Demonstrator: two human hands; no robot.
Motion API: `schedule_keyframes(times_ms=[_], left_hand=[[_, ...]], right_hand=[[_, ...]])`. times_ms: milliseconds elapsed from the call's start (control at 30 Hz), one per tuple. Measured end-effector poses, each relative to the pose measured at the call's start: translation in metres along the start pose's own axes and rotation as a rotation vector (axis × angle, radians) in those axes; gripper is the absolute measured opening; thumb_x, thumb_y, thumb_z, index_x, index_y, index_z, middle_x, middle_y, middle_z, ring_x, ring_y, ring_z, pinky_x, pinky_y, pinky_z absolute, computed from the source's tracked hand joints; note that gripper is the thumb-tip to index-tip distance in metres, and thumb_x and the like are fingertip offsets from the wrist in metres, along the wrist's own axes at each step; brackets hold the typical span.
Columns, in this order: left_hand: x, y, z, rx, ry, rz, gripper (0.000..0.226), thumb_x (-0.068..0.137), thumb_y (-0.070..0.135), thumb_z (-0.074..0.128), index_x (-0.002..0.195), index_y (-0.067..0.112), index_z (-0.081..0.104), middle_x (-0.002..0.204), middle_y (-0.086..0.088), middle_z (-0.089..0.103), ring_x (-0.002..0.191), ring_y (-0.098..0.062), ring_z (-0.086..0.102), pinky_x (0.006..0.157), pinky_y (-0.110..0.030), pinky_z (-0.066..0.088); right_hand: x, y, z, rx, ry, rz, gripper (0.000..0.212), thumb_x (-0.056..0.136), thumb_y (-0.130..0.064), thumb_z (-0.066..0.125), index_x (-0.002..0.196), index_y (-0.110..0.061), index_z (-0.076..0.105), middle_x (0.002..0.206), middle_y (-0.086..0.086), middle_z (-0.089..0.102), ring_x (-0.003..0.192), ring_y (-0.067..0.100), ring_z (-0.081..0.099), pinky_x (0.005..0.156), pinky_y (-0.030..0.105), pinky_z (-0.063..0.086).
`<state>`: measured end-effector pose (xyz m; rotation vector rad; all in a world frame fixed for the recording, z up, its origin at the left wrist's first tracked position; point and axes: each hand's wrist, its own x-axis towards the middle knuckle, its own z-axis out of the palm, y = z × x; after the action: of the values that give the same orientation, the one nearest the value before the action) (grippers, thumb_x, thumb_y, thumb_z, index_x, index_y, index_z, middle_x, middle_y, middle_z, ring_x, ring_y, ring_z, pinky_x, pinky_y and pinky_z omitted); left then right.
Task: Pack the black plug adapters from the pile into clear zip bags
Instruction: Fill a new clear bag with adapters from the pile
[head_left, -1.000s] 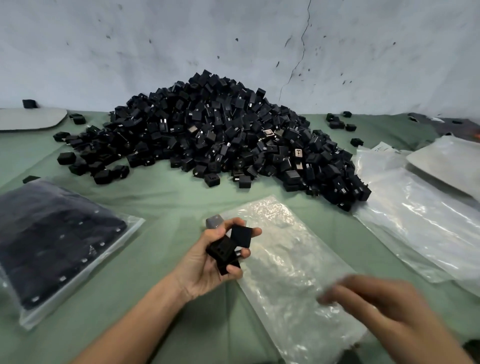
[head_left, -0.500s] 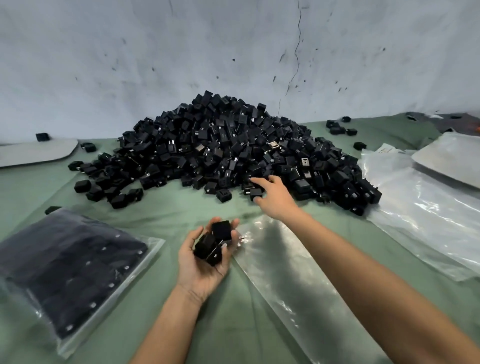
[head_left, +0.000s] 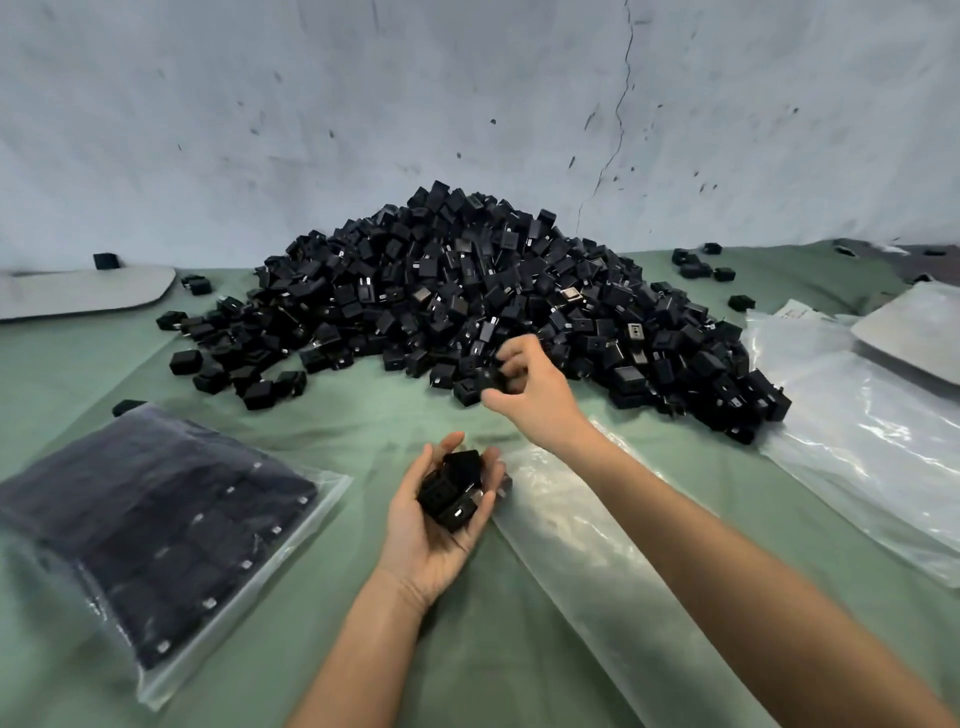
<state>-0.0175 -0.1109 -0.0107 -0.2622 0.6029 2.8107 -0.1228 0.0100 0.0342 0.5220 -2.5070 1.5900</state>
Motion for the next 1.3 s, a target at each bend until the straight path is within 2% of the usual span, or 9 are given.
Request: schedule_keyframes(times_ms=[133,267,400,533,700,800,1000,1167,1300], left_hand=[[0.000,-0.002,-0.002,0.100,-0.049,-0.101,0.058,0.069,0.056,0.062,0.105,0.012,0.067,0.103,-0.019,0.065,0.073,-0.026,0.070,0.037,-0.026,0.053],[-0.001,-0.004,-0.006,0.234,-0.105,-0.162,0.054,0.068,0.056,0.061,0.099,0.014,0.075,0.095,-0.015,0.066,0.072,-0.021,0.068,0.035,-0.024,0.051],[-0.001,-0.004,-0.006,0.276,-0.142,-0.133,0.055,0.069,0.062,0.068,0.089,0.013,0.078,0.091,-0.009,0.070,0.075,-0.015,0.068,0.040,-0.023,0.053],[-0.002,-0.007,-0.006,0.293,-0.115,-0.076,0.070,0.029,0.050,0.096,0.084,0.010,0.079,0.081,-0.008,0.070,0.062,-0.012,0.066,0.042,-0.023,0.053],[-0.003,-0.011,-0.005,0.347,-0.135,-0.049,0.073,0.029,0.054,0.095,0.087,0.012,0.079,0.077,-0.004,0.067,0.054,-0.005,0.056,0.038,-0.016,0.042],[-0.005,-0.014,-0.005,0.323,-0.171,-0.045,0.079,0.038,0.051,0.095,0.103,0.014,0.071,0.086,-0.006,0.067,0.059,-0.008,0.057,0.037,-0.015,0.040],[0.005,-0.007,-0.007,0.184,-0.151,0.001,0.053,0.044,0.040,0.096,0.084,0.020,0.067,0.111,-0.010,0.067,0.065,-0.012,0.059,0.035,-0.014,0.041],[0.013,-0.009,-0.010,0.213,-0.098,0.009,0.025,0.083,0.046,0.053,0.081,0.026,0.068,0.115,-0.004,0.064,0.068,-0.007,0.061,0.039,-0.010,0.042],[0.012,-0.007,-0.010,0.213,-0.145,-0.012,0.038,0.056,0.040,0.089,0.085,0.027,0.068,0.118,-0.004,0.065,0.074,-0.008,0.063,0.042,-0.010,0.043]], right_hand=[[-0.041,-0.034,-0.014,-0.096,-0.409,-0.244,0.030,0.072,0.005,0.063,0.091,-0.018,0.064,0.105,-0.006,0.067,0.092,0.011,0.060,0.078,0.024,0.048],[-0.057,-0.042,-0.029,-0.046,-0.496,-0.158,0.023,0.080,0.013,0.057,0.091,-0.007,0.063,0.116,0.000,0.066,0.095,0.018,0.062,0.079,0.024,0.051],[-0.070,-0.039,-0.040,-0.045,-0.330,-0.217,0.018,0.084,0.000,0.065,0.094,-0.015,0.062,0.124,0.000,0.059,0.116,0.003,0.052,0.097,0.022,0.043],[-0.093,-0.031,-0.032,-0.274,-0.350,-0.349,0.020,0.088,-0.017,0.066,0.106,-0.023,0.071,0.137,0.001,0.051,0.129,0.014,0.041,0.104,0.027,0.036],[-0.109,-0.028,-0.028,-0.370,-0.300,-0.418,0.024,0.091,-0.020,0.062,0.113,-0.024,0.071,0.136,0.001,0.052,0.128,0.020,0.041,0.107,0.037,0.033],[-0.122,-0.029,-0.040,-0.248,-0.156,-0.348,0.025,0.091,-0.017,0.062,0.112,-0.025,0.071,0.130,-0.004,0.054,0.120,0.011,0.047,0.103,0.022,0.035],[-0.183,0.003,-0.133,-0.295,0.149,-0.176,0.019,0.092,-0.029,0.060,0.106,-0.032,0.072,0.128,-0.003,0.058,0.115,0.007,0.057,0.096,0.017,0.042],[-0.266,0.035,-0.191,-0.424,0.157,0.124,0.033,0.079,-0.023,0.061,0.095,-0.051,0.071,0.125,-0.009,0.060,0.110,-0.006,0.055,0.090,0.007,0.040],[-0.304,0.039,-0.192,-0.413,0.074,0.250,0.030,0.078,-0.028,0.061,0.093,-0.052,0.072,0.124,-0.015,0.060,0.109,-0.005,0.056,0.091,0.020,0.046]])
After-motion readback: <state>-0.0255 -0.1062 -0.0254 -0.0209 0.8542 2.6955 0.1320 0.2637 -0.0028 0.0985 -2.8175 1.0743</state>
